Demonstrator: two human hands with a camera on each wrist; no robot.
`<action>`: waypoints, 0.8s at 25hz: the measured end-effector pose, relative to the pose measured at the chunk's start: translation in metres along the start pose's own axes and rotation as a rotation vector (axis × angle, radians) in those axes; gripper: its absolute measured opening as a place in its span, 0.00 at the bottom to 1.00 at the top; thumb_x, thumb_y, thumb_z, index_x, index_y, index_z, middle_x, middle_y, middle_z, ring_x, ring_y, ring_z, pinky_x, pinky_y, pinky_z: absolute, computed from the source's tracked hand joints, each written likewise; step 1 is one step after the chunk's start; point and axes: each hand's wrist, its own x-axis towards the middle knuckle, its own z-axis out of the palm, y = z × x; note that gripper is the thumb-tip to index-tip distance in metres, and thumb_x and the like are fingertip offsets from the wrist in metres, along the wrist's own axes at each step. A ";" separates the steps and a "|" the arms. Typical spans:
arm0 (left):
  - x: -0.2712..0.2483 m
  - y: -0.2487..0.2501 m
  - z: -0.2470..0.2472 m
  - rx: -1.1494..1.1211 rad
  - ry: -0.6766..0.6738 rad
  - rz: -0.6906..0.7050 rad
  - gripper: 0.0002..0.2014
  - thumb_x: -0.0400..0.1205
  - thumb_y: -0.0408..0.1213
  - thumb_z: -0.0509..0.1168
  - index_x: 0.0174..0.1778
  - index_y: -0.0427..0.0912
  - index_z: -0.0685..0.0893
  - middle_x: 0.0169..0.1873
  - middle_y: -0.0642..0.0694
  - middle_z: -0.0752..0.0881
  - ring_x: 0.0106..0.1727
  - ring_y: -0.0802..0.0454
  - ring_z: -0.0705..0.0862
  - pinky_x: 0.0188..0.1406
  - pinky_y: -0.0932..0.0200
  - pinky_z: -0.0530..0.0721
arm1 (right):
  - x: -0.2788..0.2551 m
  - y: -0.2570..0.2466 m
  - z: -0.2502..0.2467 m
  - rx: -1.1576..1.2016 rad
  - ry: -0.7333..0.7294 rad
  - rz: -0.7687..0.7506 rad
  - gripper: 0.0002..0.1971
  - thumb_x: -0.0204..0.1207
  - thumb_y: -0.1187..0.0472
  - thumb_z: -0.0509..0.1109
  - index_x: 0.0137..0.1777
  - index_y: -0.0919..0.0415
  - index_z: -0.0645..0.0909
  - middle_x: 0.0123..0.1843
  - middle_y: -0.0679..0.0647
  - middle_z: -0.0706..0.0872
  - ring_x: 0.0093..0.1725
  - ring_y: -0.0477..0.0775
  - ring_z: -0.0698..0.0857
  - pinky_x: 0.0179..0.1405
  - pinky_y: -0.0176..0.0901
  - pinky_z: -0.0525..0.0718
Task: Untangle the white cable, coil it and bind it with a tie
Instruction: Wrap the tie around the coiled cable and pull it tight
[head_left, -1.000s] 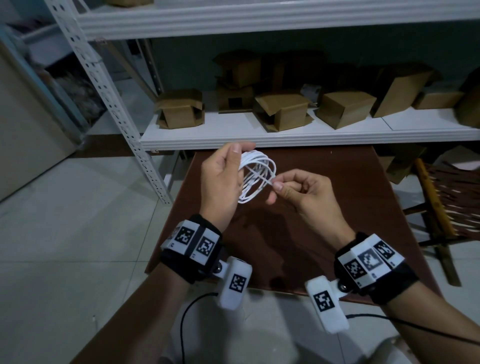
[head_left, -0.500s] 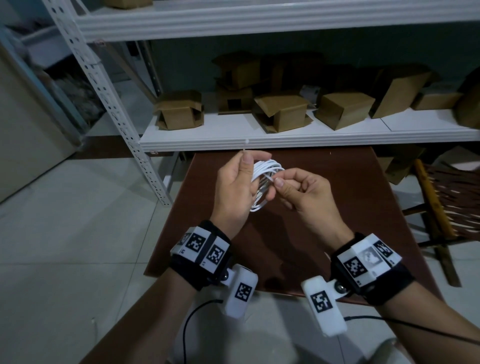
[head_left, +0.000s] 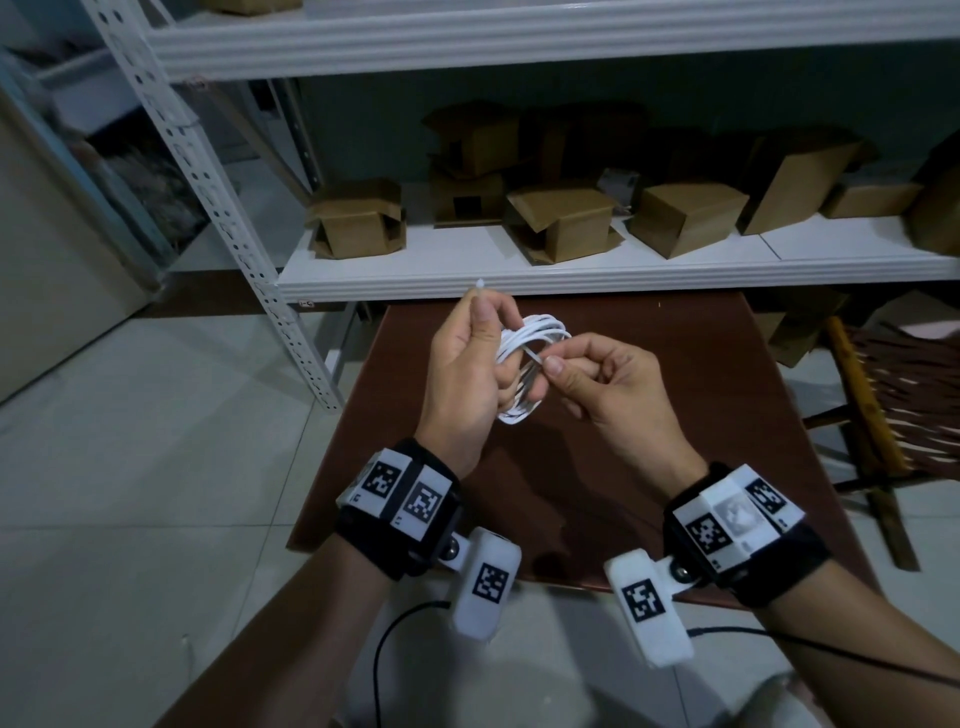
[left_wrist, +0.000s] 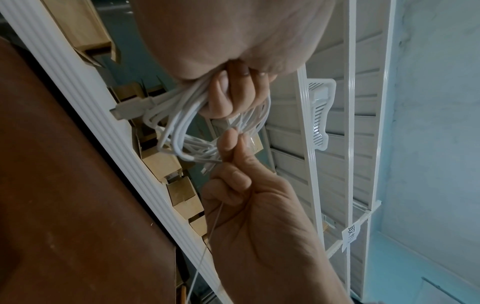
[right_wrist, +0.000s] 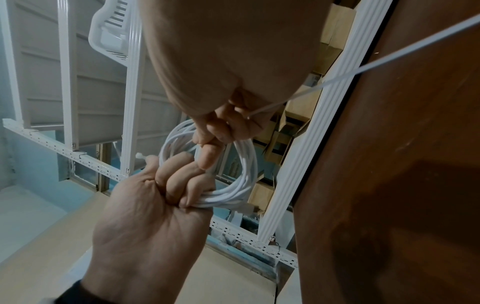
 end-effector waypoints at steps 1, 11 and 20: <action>0.000 0.000 0.000 -0.011 -0.005 -0.010 0.19 0.96 0.46 0.43 0.53 0.36 0.72 0.17 0.55 0.64 0.12 0.63 0.66 0.14 0.70 0.64 | 0.000 0.000 0.000 -0.001 0.000 0.000 0.05 0.85 0.74 0.69 0.54 0.78 0.82 0.32 0.58 0.91 0.28 0.58 0.67 0.24 0.35 0.67; -0.001 -0.001 0.001 0.050 -0.069 -0.036 0.24 0.96 0.46 0.45 0.76 0.37 0.79 0.17 0.56 0.66 0.16 0.63 0.66 0.16 0.68 0.64 | -0.001 0.003 -0.003 -0.025 0.003 -0.035 0.04 0.84 0.72 0.70 0.53 0.74 0.85 0.34 0.61 0.92 0.30 0.63 0.73 0.25 0.34 0.69; -0.003 -0.003 0.004 0.216 -0.033 -0.002 0.20 0.96 0.36 0.52 0.64 0.23 0.84 0.12 0.57 0.72 0.13 0.66 0.69 0.17 0.71 0.67 | -0.001 0.004 -0.003 -0.052 -0.009 -0.009 0.07 0.85 0.73 0.70 0.55 0.81 0.83 0.32 0.57 0.92 0.23 0.47 0.72 0.24 0.32 0.69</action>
